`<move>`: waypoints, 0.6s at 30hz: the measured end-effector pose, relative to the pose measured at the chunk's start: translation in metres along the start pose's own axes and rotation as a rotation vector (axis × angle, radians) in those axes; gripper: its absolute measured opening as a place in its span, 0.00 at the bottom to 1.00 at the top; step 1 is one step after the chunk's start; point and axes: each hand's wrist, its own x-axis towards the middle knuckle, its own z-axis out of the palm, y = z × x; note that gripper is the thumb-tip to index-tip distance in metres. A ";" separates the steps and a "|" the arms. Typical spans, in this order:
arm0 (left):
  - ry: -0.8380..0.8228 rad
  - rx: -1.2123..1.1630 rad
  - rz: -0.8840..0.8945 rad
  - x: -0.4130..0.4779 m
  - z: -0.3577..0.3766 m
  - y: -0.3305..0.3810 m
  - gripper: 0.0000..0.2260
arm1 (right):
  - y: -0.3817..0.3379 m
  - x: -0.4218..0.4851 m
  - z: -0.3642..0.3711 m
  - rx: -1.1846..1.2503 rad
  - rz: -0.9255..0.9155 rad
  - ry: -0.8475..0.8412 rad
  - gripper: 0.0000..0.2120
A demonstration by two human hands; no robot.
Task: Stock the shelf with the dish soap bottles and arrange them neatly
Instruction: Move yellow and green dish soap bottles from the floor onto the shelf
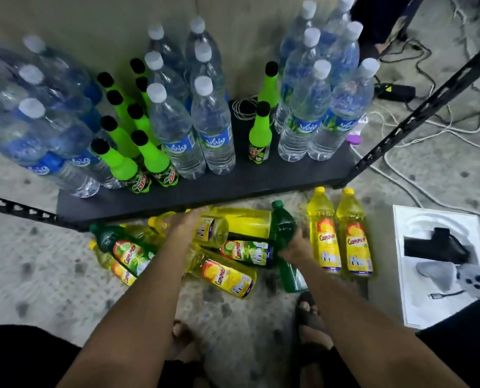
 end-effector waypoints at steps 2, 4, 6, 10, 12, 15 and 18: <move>-0.173 0.174 -0.020 0.013 0.010 0.007 0.37 | 0.003 0.008 0.003 -0.071 0.048 -0.017 0.48; -0.194 0.317 -0.012 0.020 0.018 0.012 0.34 | 0.007 0.013 0.003 -0.079 0.075 -0.009 0.49; -0.231 0.339 0.065 0.021 0.024 0.015 0.28 | 0.010 0.015 0.004 -0.023 0.095 -0.007 0.45; -0.259 0.347 0.102 0.013 0.023 0.018 0.23 | 0.015 0.008 0.004 0.052 0.109 0.043 0.32; -0.265 0.418 0.039 0.008 0.015 0.019 0.27 | 0.020 0.001 0.002 0.108 0.143 0.068 0.29; -0.315 0.473 -0.035 -0.006 0.002 0.017 0.23 | 0.027 -0.011 -0.002 0.205 0.171 0.075 0.26; -0.359 0.482 -0.078 -0.020 -0.003 0.012 0.14 | 0.033 -0.024 -0.012 0.298 0.145 0.119 0.27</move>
